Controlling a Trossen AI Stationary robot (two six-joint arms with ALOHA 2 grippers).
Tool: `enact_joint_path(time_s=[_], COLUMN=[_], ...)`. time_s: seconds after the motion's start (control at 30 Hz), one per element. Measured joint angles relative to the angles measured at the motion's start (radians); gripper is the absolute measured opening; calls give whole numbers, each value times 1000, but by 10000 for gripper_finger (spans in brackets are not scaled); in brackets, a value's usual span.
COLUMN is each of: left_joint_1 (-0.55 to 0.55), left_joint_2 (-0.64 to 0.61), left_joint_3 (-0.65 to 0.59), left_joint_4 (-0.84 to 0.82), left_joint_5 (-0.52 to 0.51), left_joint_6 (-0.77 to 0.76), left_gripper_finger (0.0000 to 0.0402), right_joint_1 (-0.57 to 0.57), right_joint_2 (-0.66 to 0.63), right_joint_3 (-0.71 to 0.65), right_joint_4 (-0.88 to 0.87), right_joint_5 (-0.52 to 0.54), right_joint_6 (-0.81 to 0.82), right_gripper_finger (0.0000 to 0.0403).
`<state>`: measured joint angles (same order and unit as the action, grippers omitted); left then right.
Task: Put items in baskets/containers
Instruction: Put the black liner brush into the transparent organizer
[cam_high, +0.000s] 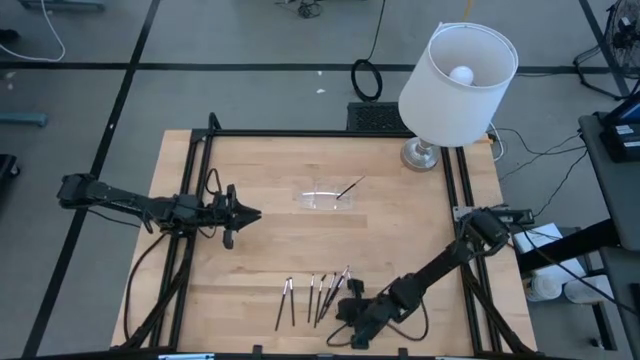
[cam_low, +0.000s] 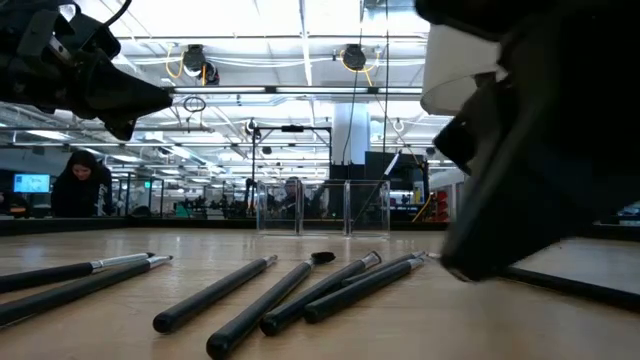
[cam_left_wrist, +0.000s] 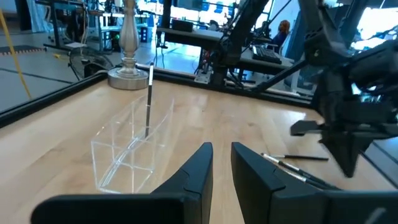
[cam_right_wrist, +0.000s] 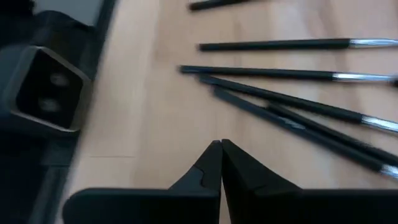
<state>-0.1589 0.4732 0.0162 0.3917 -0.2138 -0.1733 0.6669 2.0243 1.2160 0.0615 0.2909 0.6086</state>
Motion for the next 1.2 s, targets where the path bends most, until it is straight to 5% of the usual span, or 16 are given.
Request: enact_joint_path(time_s=[0.4,1.2], left_joint_1=[0,0], left_joint_2=[0,0], left_joint_3=[0,0], left_joint_4=[-7,-7], left_joint_5=[12,66], left_joint_6=[40,25], left_gripper_finger=[65,65], right_joint_1=[43,35], right_joint_2=[-4,-2], right_joint_3=[84,84], right_joint_4=[-344,-628], right_joint_5=[-3,-56], right_joint_6=[240,301], right_gripper_finger=[0,0])
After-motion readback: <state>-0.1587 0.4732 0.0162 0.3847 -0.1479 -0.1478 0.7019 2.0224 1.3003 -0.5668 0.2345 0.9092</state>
